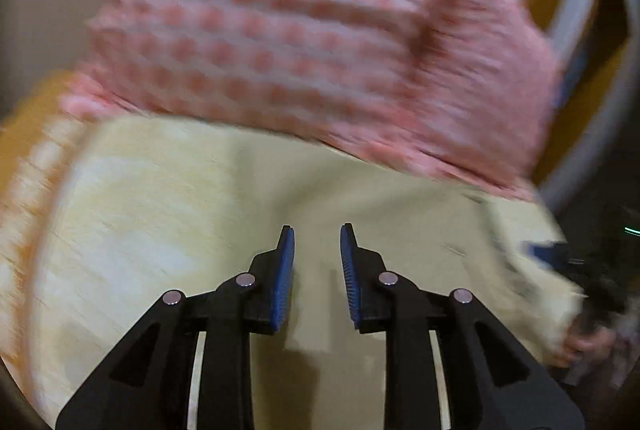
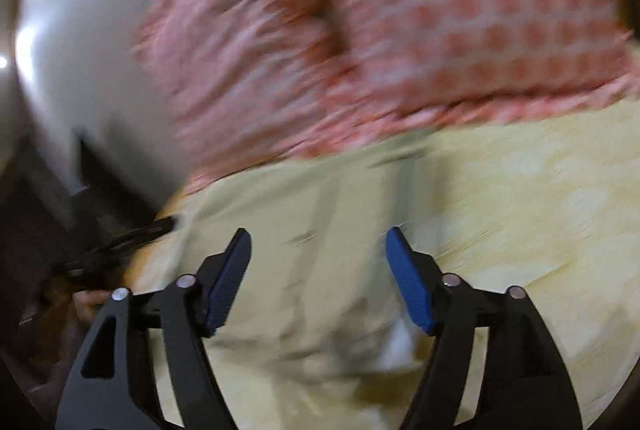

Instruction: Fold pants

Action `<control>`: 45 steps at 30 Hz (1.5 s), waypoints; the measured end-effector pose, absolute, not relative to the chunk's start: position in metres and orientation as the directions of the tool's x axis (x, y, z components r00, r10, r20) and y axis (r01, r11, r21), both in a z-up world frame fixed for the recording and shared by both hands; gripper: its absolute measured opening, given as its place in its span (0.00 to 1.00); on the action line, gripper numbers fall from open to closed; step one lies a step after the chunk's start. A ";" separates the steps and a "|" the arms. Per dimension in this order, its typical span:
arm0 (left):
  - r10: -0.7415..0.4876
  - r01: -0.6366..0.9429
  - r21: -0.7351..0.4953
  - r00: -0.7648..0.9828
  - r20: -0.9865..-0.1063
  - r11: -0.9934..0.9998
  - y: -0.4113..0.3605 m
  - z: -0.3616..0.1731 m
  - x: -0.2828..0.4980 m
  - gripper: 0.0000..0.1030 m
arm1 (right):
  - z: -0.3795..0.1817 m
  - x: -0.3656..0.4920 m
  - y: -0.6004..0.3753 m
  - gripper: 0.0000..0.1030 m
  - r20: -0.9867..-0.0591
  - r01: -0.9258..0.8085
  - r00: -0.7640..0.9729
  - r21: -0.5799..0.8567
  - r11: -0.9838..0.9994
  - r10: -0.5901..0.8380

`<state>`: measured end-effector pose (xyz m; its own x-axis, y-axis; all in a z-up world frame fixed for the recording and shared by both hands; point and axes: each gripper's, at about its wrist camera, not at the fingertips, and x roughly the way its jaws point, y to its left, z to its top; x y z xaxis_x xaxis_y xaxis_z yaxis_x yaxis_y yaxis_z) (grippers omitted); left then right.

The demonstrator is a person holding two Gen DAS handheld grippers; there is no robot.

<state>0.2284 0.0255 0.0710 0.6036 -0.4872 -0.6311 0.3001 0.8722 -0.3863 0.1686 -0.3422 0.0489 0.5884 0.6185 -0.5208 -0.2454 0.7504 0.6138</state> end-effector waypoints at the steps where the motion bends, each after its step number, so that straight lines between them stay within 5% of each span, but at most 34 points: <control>1: -0.531 0.325 -0.420 0.548 -0.646 0.847 0.017 0.063 0.223 0.32 | 0.036 0.171 -0.338 0.77 -0.544 -0.212 0.540 0.650 0.730 0.642; 3: -0.538 0.308 -0.442 0.459 -0.707 0.843 0.002 0.038 0.225 0.35 | 0.013 0.179 -0.344 0.80 -0.584 -0.096 0.516 0.687 0.720 0.627; 5: -0.529 0.260 -0.461 0.459 -0.714 0.848 0.003 0.020 0.232 0.33 | 0.005 0.179 -0.361 0.74 -0.524 -0.019 0.547 0.772 0.636 0.653; 7: -0.498 0.228 -0.445 0.466 -0.731 0.866 0.003 0.021 0.229 0.31 | 0.014 0.163 -0.365 0.69 -0.575 0.047 0.574 0.734 0.677 0.583; 8: -0.483 0.220 -0.432 0.482 -0.731 0.875 0.004 0.025 0.222 0.33 | 0.021 0.153 -0.360 0.75 -0.589 0.029 0.593 0.697 0.717 0.549; 9: -0.441 0.223 -0.382 0.516 -0.735 0.897 0.003 0.031 0.206 0.40 | 0.030 0.135 -0.350 0.82 -0.600 -0.011 0.621 0.637 0.771 0.505; 10: -0.396 0.238 -0.317 0.558 -0.729 0.918 0.000 0.036 0.185 0.57 | 0.037 0.115 -0.338 0.98 -0.615 -0.041 0.649 0.559 0.828 0.447; 12: -0.325 0.232 -0.228 0.625 -0.710 0.945 0.002 0.045 0.148 0.83 | 0.041 0.080 -0.315 0.98 -0.633 -0.090 0.676 0.438 0.895 0.378; 16: -0.195 0.202 -0.070 0.704 -0.683 0.977 0.002 0.034 0.074 0.94 | 0.023 0.034 -0.266 0.98 -0.683 -0.080 0.705 0.193 0.978 0.192; 24: -0.101 0.154 0.022 0.742 -0.662 0.988 0.002 0.008 0.032 0.99 | -0.006 0.012 -0.224 0.98 -0.684 -0.015 0.730 0.008 1.000 0.017; 45: -0.076 0.108 0.020 0.806 -0.587 0.994 0.006 0.001 0.015 0.99 | -0.013 -0.003 -0.225 0.98 -0.593 0.045 0.804 0.004 0.999 -0.034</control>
